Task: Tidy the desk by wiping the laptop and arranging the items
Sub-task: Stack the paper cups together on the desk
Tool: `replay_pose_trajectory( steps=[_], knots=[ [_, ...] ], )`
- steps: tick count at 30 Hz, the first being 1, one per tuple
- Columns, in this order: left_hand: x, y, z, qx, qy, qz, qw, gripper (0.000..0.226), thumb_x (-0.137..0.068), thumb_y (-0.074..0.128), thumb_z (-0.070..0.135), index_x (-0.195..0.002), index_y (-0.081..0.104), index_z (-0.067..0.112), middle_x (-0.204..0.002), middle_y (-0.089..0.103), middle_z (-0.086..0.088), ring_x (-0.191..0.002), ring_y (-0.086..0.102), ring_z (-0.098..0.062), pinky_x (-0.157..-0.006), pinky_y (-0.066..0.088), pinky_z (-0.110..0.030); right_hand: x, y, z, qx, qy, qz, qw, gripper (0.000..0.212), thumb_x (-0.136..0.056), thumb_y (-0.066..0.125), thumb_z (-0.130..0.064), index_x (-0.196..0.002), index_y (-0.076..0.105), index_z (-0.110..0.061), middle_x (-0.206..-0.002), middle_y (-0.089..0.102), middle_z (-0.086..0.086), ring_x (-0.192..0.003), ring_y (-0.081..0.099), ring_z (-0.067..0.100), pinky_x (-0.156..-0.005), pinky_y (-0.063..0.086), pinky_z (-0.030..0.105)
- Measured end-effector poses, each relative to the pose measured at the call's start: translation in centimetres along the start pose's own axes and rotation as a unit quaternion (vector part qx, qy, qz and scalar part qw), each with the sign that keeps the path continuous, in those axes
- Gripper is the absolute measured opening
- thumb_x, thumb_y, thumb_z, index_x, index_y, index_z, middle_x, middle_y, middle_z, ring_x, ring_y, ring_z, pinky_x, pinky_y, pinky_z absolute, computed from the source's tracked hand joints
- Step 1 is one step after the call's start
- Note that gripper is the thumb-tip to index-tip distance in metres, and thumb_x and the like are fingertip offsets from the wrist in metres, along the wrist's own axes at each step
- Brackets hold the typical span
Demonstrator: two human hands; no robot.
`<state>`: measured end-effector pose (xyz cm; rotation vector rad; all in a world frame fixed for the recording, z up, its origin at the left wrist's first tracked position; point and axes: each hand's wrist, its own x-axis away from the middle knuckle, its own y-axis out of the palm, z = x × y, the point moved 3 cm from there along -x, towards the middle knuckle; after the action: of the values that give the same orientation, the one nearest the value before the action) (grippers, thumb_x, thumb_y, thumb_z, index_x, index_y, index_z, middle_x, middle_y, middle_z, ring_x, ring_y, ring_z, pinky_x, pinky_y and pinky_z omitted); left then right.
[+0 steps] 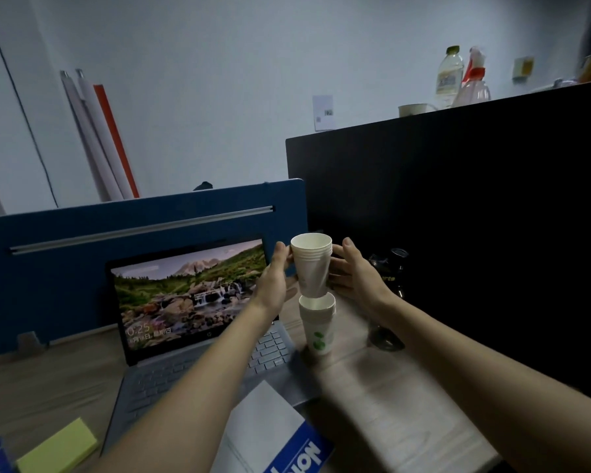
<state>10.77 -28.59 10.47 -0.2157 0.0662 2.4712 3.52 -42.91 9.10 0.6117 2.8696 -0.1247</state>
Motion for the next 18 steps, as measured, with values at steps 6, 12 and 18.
replay_pose_trajectory(
  steps=[6,12,18],
  knots=[
    [-1.0,-0.1,-2.6,0.011,-0.02,-0.011,1.0,0.064,-0.098,0.022,0.058,-0.149,0.035,0.022,-0.154,0.036,-0.004,-0.136,0.041,-0.027,-0.103,0.035,-0.036,-0.4,-0.3,2.5,0.015,0.028,0.003,0.999,0.042,-0.098,0.023,-0.063,-0.106,0.062,-0.049,-0.111,0.066,-0.018,-0.117,0.057,0.015,-0.107,0.036,0.042],
    [-0.7,0.3,-5.6,-0.003,-0.037,-0.019,0.999,0.067,-0.097,0.021,0.06,-0.15,0.032,0.02,-0.155,0.034,-0.003,-0.141,0.034,-0.023,-0.103,0.03,-0.029,0.2,-0.6,5.7,0.026,0.042,0.029,0.998,0.062,-0.098,0.022,-0.062,-0.143,0.046,-0.026,-0.148,0.046,0.002,-0.132,0.042,0.016,-0.107,0.029,0.038],
    [-0.3,0.0,-7.1,-0.023,-0.06,-0.013,0.998,0.067,-0.098,0.017,0.058,-0.15,0.033,0.019,-0.158,0.029,-0.004,-0.144,0.027,-0.028,-0.112,0.025,-0.039,1.1,-0.6,7.6,0.016,0.069,0.04,0.997,0.067,-0.098,0.022,-0.063,-0.147,0.04,-0.021,-0.153,0.04,0.003,-0.139,0.037,0.023,-0.112,0.029,0.042]
  ],
)
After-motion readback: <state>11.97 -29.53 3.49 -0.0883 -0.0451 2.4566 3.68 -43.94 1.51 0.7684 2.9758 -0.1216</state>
